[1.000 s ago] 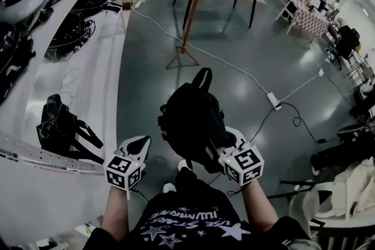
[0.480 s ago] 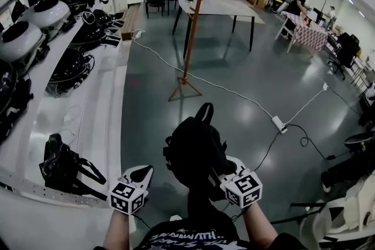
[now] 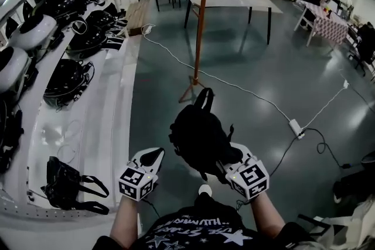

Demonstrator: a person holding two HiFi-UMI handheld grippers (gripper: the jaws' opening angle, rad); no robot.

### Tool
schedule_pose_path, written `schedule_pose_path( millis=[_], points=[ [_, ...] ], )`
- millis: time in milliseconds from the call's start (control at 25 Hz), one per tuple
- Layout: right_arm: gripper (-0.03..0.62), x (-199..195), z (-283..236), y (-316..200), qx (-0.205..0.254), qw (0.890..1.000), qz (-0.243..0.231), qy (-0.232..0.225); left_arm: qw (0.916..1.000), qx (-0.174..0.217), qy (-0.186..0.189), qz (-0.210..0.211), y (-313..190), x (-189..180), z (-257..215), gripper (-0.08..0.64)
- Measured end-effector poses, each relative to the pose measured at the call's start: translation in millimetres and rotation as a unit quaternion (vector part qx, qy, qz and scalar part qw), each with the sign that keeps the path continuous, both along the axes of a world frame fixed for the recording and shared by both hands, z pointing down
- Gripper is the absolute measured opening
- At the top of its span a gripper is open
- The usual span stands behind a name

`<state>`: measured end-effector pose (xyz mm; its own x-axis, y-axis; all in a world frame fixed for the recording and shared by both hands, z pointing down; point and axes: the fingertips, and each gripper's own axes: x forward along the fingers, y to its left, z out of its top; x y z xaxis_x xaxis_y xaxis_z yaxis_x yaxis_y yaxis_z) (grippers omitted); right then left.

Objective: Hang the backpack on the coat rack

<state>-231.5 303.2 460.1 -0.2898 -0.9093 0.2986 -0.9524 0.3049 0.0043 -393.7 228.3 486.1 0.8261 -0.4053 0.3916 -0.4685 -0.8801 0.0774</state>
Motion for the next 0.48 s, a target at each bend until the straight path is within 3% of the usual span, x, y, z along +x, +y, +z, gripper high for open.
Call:
schedule_pose_path(
  millis=[200,480],
  points=[
    [0.055,53,-11,-46,0.009,1.000,-0.018,0.011,1.0000,-0.001,0.007,-0.005,-39,63,-7,0.017],
    [0.055,109,-32,-73,0.031,0.997,-0.056,0.032,0.9963,0.009,0.083,-0.022,-103,114,-62,0.018]
  ],
)
